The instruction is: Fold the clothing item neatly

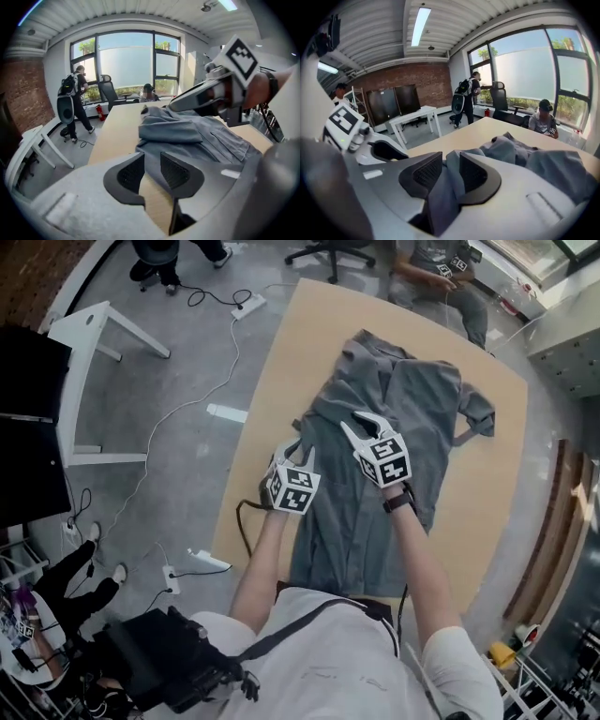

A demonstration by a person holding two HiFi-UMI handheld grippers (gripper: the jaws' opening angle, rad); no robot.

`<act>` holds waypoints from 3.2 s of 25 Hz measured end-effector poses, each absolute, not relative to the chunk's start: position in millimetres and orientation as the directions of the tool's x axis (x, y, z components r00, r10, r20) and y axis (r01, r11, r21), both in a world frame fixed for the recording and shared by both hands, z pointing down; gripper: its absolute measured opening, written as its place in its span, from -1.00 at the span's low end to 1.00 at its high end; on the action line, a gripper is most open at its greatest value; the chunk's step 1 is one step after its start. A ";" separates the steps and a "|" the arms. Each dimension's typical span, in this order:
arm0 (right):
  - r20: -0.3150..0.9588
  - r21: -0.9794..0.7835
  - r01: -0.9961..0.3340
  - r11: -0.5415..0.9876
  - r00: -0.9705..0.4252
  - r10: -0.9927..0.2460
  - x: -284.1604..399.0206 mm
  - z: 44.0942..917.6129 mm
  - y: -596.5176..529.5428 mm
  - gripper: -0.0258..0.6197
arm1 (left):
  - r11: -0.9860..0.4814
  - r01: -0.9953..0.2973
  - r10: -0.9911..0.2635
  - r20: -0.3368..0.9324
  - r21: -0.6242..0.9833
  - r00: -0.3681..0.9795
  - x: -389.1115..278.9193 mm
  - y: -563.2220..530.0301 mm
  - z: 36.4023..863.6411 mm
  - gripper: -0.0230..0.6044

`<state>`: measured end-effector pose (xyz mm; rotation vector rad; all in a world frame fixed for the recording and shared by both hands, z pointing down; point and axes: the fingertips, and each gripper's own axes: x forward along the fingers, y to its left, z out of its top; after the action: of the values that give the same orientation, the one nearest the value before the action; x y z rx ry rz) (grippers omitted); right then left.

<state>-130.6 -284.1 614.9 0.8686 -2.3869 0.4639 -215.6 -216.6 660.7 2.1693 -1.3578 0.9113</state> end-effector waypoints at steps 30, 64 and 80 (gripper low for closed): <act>0.408 -0.303 -0.909 0.286 -0.395 -0.823 97.4 560.7 -165.5 -0.86 | -0.481 -0.874 -0.604 0.699 0.064 0.383 -140.1 -178.9 625.2 -0.56; 0.748 -0.085 -0.839 0.537 -0.410 -0.522 94.6 716.1 -209.6 -0.88 | -0.148 -0.815 -0.434 0.704 0.560 0.562 9.8 -138.1 697.6 -0.90; 0.660 -0.113 -0.986 0.125 -0.169 -0.732 262.3 697.7 -237.2 -0.55 | -0.315 -0.900 -0.475 0.771 0.301 0.424 0.7 -162.4 687.9 -0.36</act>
<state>262.3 -237.2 697.7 1.6545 -1.9616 0.7546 0.7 -162.4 687.9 1.9456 -1.1625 0.7366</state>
